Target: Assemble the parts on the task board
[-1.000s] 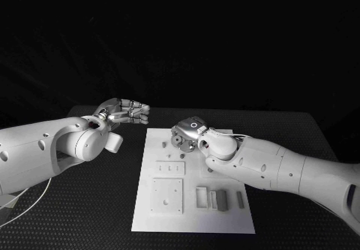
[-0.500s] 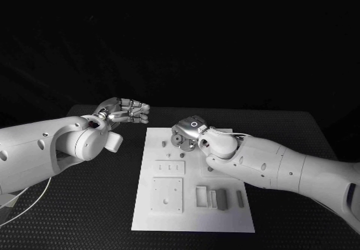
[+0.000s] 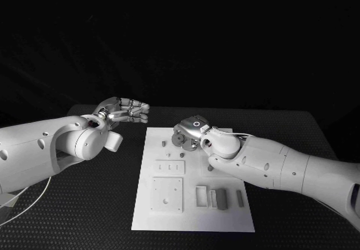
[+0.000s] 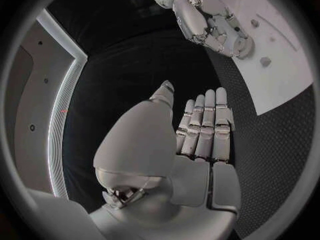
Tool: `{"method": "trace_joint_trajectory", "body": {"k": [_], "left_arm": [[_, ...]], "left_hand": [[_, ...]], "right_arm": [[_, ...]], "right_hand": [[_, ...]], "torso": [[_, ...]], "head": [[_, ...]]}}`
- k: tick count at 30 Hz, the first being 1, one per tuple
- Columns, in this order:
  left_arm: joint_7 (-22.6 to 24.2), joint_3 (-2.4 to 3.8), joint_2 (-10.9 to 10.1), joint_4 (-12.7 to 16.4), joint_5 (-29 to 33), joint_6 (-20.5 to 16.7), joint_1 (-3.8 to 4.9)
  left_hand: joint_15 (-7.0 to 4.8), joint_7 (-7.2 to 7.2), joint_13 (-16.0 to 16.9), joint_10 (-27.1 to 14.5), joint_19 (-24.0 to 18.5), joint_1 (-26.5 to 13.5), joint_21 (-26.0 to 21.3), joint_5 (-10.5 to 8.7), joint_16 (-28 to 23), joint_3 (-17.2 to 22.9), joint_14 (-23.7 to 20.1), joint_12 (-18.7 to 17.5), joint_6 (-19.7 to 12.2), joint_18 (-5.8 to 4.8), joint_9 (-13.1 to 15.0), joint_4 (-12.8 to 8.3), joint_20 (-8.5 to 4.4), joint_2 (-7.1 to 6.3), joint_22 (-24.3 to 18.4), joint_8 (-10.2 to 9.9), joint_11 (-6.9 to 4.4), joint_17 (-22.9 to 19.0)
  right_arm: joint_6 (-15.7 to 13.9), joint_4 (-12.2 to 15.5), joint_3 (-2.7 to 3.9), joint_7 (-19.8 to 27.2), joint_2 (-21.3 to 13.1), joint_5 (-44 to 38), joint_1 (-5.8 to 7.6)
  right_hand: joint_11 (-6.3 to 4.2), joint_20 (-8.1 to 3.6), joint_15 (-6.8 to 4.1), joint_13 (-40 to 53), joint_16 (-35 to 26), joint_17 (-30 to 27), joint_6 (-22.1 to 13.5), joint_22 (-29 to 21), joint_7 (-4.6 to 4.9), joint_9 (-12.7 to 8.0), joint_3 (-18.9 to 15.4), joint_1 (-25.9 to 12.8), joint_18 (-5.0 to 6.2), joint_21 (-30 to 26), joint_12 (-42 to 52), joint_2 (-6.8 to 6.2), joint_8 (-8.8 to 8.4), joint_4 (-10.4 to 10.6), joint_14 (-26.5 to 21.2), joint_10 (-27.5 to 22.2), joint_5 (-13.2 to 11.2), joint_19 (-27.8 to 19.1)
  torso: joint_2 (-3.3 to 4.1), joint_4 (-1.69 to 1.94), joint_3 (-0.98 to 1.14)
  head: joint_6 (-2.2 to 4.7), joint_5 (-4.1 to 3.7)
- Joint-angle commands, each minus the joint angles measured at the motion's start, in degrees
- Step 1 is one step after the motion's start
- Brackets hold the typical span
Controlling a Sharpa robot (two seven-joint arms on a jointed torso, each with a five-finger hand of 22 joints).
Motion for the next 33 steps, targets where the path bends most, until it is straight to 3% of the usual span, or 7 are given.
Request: {"method": "trace_joint_trajectory", "body": {"k": [1,10,33], "left_arm": [[0.7,0.04,0.1,0.1,-0.1,0.7,0.07],[0.7,0.03,0.1,0.1,-0.1,0.7,0.07],[0.7,0.03,0.0,0.1,-0.1,0.7,0.07]], "left_hand": [[0.16,0.33,-0.1,-0.1,0.4,-0.1,-0.2,-0.26,-0.3,-0.3,0.2,-0.3,-0.2,0.84,-0.1,-0.1,0.22,0.05,-0.1,-0.3,0.25,0.1],[0.17,0.34,-0.1,-0.1,0.4,-0.1,-0.2,-0.26,-0.3,-0.3,0.2,-0.3,-0.3,0.84,-0.1,-0.1,0.22,0.04,-0.1,-0.3,0.26,0.1],[0.17,0.34,-0.1,-0.1,0.4,-0.1,-0.3,-0.26,-0.4,-0.3,0.2,-0.3,-0.3,0.84,-0.1,-0.1,0.23,0.05,-0.1,-0.3,0.26,0.2]], "right_arm": [[1.4,-0.3,-0.22,0.4,-0.2,1.1,-0.35],[1.8,-0.4,-0.22,0.5,-0.3,1.6,-0.35],[2.0,0.9,-0.23,0.5,-1.2,1.5,-0.68]], "right_hand": [[0.68,-0.16,0.53,-0.1,-0.1,-0.1,0.0,0.3,2.14,-0.6,0.1,-0.2,4.37,-0.4,-0.3,-1.02,-1.01,0.5,0.0,-0.1,0.1,0.5],[1.25,-0.19,1.1,-0.1,-0.2,-0.1,-1.4,0.3,2.72,-1.0,0.6,-0.7,4.37,-0.6,-0.3,-1.99,-1.84,0.7,0.0,-0.3,0.1,0.6],[1.28,-0.17,1.15,-0.1,-0.3,-0.1,-1.0,0.3,2.72,-0.9,0.9,-1.0,4.37,-0.7,-0.3,-2.34,-1.62,1.0,0.0,-0.3,0.1,0.7]], "torso": [[0.0,0.0,-0.03],[-0.03,0.07,-0.07],[-0.02,0.05,-0.02]], "head": [[-0.01,-0.01],[-0.11,-0.04],[-0.42,-0.08]]}}
